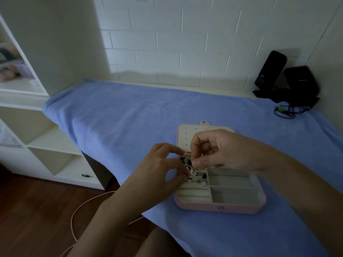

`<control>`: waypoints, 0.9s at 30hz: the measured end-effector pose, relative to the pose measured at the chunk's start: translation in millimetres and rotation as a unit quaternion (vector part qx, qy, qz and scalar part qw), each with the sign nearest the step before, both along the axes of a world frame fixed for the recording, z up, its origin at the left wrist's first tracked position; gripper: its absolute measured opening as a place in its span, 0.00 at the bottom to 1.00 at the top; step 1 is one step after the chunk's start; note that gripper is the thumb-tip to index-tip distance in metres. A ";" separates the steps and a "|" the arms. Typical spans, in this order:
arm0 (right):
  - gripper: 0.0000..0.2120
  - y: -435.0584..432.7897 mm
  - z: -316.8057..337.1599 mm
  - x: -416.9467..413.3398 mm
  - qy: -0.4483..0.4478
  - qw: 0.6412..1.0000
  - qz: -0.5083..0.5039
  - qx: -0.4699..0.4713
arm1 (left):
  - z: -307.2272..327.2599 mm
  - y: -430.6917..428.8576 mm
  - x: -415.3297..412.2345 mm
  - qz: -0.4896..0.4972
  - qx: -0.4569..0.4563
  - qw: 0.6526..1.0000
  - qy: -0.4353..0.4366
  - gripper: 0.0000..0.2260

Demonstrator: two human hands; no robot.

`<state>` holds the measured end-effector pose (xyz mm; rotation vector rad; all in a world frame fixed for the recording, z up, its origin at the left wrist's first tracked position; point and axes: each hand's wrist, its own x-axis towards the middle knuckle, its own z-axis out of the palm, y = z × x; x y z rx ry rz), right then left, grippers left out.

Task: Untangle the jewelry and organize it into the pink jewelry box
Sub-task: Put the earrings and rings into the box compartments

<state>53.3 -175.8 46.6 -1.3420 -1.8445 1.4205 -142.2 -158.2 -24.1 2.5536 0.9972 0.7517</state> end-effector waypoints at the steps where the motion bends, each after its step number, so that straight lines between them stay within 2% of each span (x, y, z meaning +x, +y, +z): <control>1: 0.08 0.3 -1.0 -0.3 -0.007 1.000 -0.007 -0.001 | 0.9 -0.2 -0.4 -0.004 0.000 1.000 0.005 0.12; 6: 0.10 3.1 -3.6 1.2 -0.047 0.998 -0.033 0.020 | 3.8 2.0 -2.4 -0.021 -0.011 0.999 0.040 0.11; 15: 0.14 6.2 -1.4 3.8 -0.047 0.997 -0.050 0.040 | 9.0 -5.2 -3.8 -0.042 0.098 0.991 0.086 0.13; 20: 0.15 6.3 -8.9 -2.5 -0.064 0.997 -0.039 0.033 | 2.0 -6.4 -9.6 -0.026 0.068 0.997 0.028 0.13; 27: 0.15 6.7 -25.8 -16.8 -0.116 0.991 -0.026 0.057 | -3.2 -0.1 -15.0 0.065 -0.027 0.996 -0.053 0.10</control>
